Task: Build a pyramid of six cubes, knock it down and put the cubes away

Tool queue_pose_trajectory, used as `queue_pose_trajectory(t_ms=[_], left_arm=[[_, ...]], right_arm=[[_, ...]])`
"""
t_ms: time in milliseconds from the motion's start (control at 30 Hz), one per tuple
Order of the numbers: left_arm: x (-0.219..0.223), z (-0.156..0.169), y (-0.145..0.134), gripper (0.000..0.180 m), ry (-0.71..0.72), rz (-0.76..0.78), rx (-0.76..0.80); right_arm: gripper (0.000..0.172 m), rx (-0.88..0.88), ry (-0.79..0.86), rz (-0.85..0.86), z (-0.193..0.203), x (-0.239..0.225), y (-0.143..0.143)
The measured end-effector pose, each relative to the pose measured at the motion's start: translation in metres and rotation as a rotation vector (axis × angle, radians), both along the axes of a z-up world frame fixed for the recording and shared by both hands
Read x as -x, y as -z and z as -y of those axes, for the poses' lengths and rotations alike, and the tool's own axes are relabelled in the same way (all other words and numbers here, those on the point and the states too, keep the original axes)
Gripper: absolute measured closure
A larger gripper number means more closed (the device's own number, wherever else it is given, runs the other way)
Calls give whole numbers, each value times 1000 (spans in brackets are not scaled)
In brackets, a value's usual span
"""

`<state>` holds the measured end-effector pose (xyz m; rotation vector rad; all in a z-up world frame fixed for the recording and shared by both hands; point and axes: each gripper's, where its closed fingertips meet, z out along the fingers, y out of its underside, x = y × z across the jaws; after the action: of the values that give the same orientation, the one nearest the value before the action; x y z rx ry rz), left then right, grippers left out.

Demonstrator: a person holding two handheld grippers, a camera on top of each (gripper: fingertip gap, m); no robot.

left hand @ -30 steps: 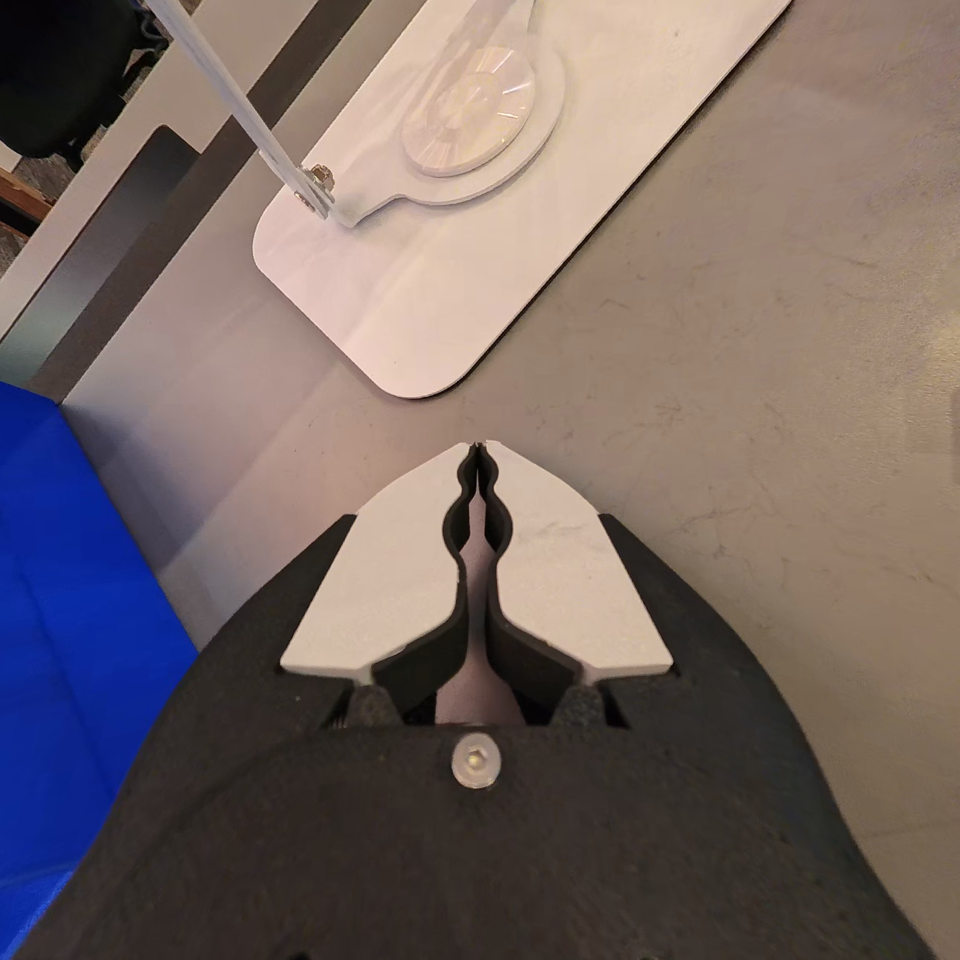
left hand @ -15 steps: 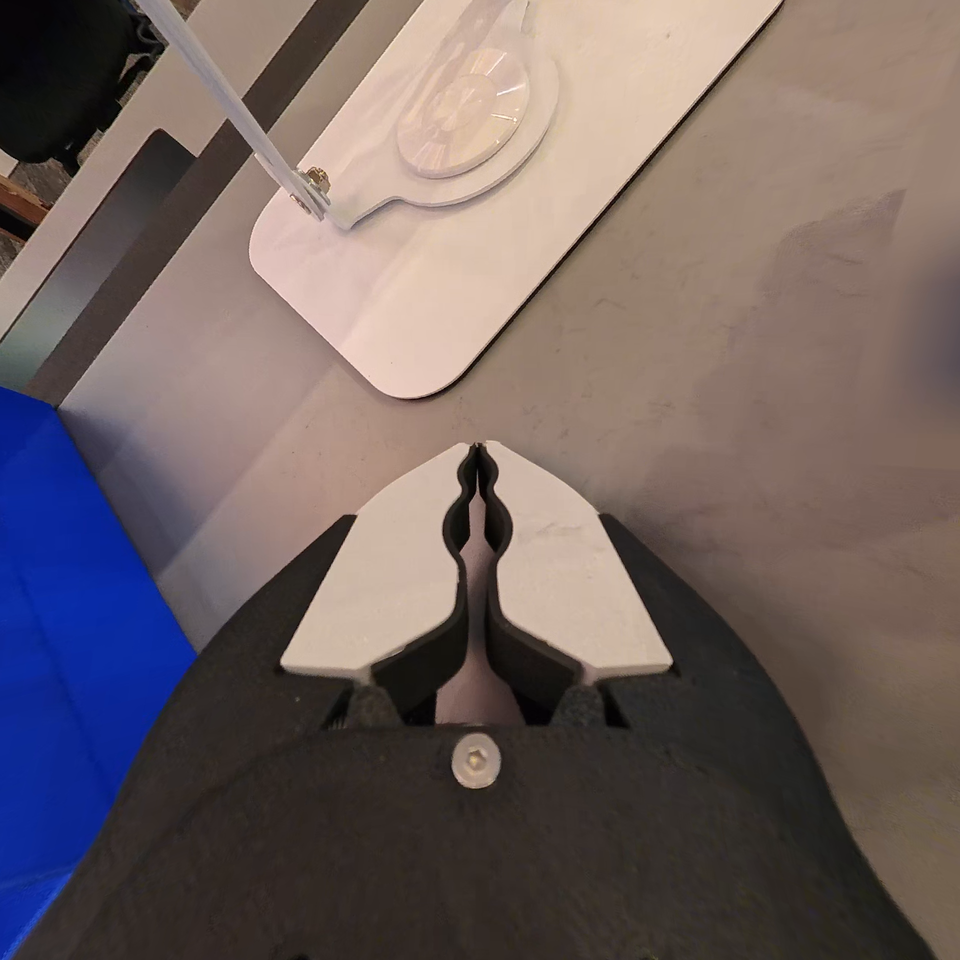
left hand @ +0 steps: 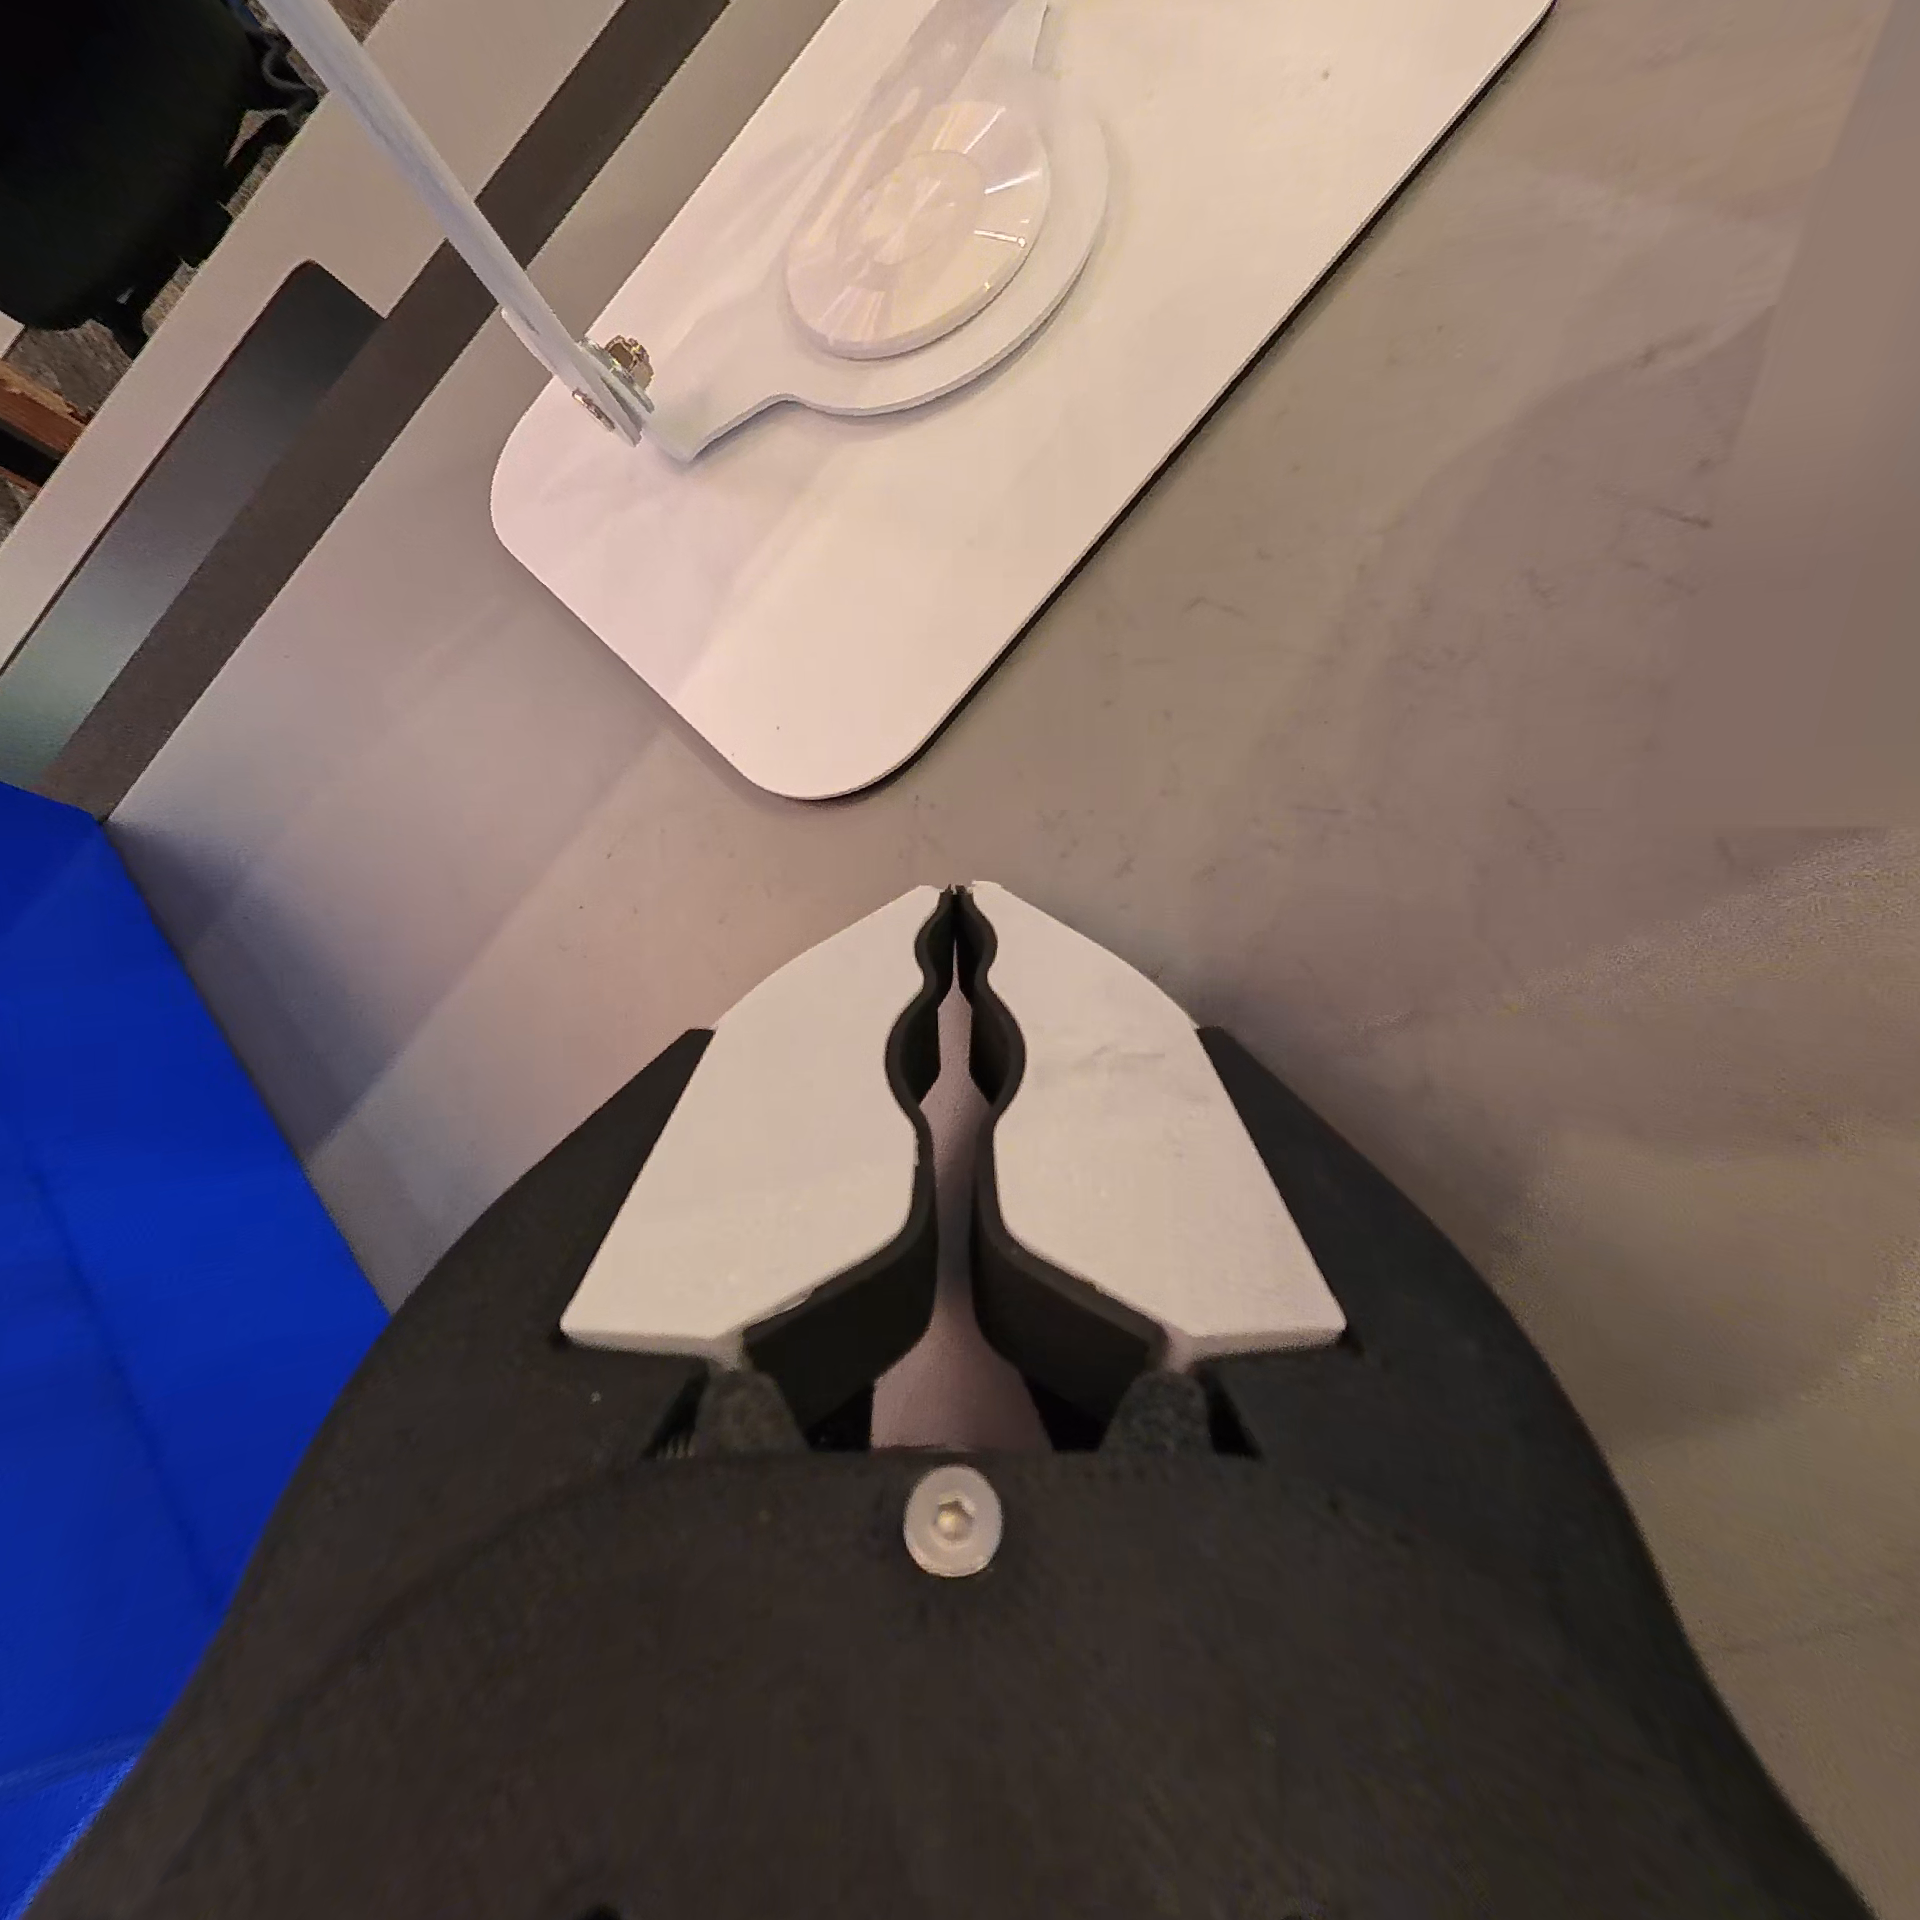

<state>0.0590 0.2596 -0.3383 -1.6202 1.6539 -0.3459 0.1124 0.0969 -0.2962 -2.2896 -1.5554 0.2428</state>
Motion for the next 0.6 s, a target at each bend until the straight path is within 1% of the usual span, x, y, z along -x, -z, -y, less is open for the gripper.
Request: queue_pose_trajectory(t_ms=[100,200,267,333,433,533,600], left_arm=[[0,0,0,180,0,0,-1],[0,0,0,180,0,0,-2],[0,0,0,180,-2,0,-3],[0,0,0,180,-3,0,-5],[0,-1,0,180,-5,0,-7],[0,-1,0,180,-7,0,-9],[0,-1,0,180,-8,0,-11]], right_arm=[[144,-81,181,-17,4,-46,-40],[144,-161,447,-33,12,-113,-83],[144,-193,647,-26,22,-166,-103],[144,-217,830,-33,34,-217,-115],[144,-209,1050,-25,52,-279,-110],[144,-148,1212,8,66,-325,-83],[144,-98,1287,18,73,-346,-62]])
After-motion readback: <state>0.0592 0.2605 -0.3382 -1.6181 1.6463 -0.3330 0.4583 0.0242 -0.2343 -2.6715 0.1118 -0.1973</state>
